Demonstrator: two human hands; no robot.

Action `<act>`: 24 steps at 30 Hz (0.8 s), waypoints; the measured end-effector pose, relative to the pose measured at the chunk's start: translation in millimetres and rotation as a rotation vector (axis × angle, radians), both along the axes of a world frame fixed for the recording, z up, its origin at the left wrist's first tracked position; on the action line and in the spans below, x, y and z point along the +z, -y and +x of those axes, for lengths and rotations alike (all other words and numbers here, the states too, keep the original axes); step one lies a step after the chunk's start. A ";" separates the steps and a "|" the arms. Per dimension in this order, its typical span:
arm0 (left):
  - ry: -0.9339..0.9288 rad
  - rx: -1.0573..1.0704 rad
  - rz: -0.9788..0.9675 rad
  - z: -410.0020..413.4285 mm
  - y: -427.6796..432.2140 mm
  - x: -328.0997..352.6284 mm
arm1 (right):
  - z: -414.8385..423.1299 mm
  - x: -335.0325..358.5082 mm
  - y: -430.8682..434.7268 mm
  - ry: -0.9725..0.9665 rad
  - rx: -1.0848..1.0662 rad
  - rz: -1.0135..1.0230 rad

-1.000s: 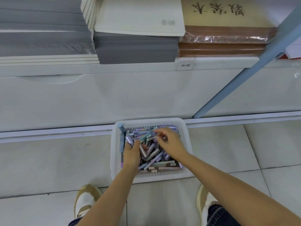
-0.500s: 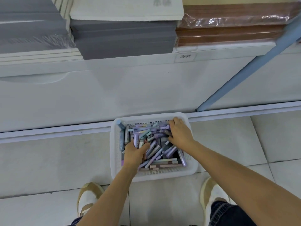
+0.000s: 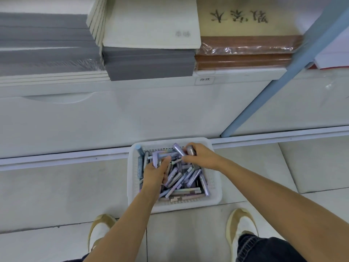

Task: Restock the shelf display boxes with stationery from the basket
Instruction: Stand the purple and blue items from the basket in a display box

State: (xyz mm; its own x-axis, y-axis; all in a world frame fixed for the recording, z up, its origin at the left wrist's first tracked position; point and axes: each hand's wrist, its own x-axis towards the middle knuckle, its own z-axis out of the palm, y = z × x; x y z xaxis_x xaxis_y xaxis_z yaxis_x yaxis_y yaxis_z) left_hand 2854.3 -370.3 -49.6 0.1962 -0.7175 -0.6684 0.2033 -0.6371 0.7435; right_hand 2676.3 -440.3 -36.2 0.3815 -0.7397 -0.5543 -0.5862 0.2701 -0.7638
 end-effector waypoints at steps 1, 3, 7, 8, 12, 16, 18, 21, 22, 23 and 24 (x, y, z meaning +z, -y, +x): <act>-0.019 0.001 -0.032 -2.3 3.2 8.9 | 4.3 9.2 -1.1 0.012 0.053 0.004; -0.048 0.021 -0.082 -6.9 8.9 27.3 | 13.9 28.2 -4.8 0.030 0.136 0.003; -0.028 0.187 -0.120 -8.5 12.7 59.3 | 28.5 67.4 -14.0 0.171 0.133 0.025; -0.021 0.259 -0.139 -7.0 13.4 66.8 | 30.3 76.4 -15.3 0.201 0.092 -0.008; -0.065 0.296 -0.237 -1.3 12.7 98.4 | 34.7 113.1 -15.3 0.252 -0.096 -0.197; -0.156 -0.001 -0.360 -9.4 4.5 135.8 | 43.1 147.6 -13.0 0.341 -0.304 -0.286; -0.075 -0.098 -0.431 -13.2 2.0 155.2 | 44.4 165.0 -13.5 0.380 -0.349 -0.302; 0.045 -0.176 -0.511 -11.5 -2.4 181.5 | 41.3 192.4 -17.7 0.405 -0.337 -0.317; 0.058 -0.202 -0.532 -10.4 -3.6 189.7 | 40.1 201.3 -18.9 0.398 -0.313 -0.332; 0.068 -0.221 -0.547 -9.7 -4.6 198.5 | 39.6 210.7 -20.6 0.395 -0.279 -0.351; 0.080 -0.225 -0.557 -9.3 -5.1 207.6 | 39.8 220.4 -22.5 0.398 -0.244 -0.367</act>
